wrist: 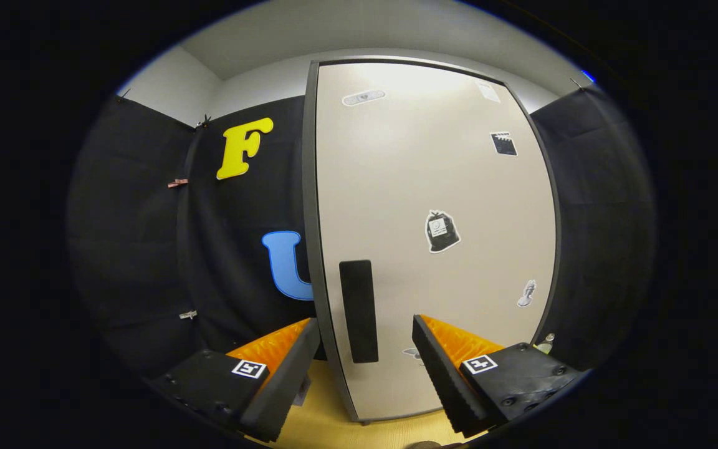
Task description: Open the shoe cabinet door, grab the shoes and put them into the shoe cabinet, then close the shoe cabinet door.
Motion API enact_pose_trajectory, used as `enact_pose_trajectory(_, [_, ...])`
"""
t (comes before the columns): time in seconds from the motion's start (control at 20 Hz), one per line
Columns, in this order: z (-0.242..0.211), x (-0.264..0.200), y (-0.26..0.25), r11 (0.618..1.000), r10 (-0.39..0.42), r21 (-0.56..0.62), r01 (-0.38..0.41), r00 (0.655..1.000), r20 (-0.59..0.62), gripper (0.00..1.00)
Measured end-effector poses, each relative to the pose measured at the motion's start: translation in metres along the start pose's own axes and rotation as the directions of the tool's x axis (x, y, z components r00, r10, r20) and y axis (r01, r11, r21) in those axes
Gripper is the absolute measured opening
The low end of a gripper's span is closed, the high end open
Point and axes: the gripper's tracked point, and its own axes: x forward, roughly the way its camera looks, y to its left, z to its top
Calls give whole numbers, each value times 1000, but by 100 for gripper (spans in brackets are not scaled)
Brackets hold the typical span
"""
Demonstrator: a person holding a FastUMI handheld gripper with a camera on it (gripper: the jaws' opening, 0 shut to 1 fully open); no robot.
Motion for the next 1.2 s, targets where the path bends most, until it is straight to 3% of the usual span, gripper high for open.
enact_pose_trajectory(0.6, [-19, 57, -6, 999, -49, 10, 50, 999, -18, 91])
enact_pose_trajectory(0.65, [-20, 58, -4, 999, -48, 15, 48, 999, -23, 83])
enact_pose_trajectory(0.7, [-19, 59, -3, 999, -51, 13, 52, 999, -18, 65])
enact_pose_trajectory(0.85, [-19, 61, -1, 999, -40, -4, 40, 999, -10, 61])
enact_pose_trajectory(0.9, [-21, 58, -1, 999, -48, -11, 47, 999, -8, 36])
enact_pose_trajectory(1.2, [-19, 57, -1, 999, -51, -13, 51, 999, 1, 36])
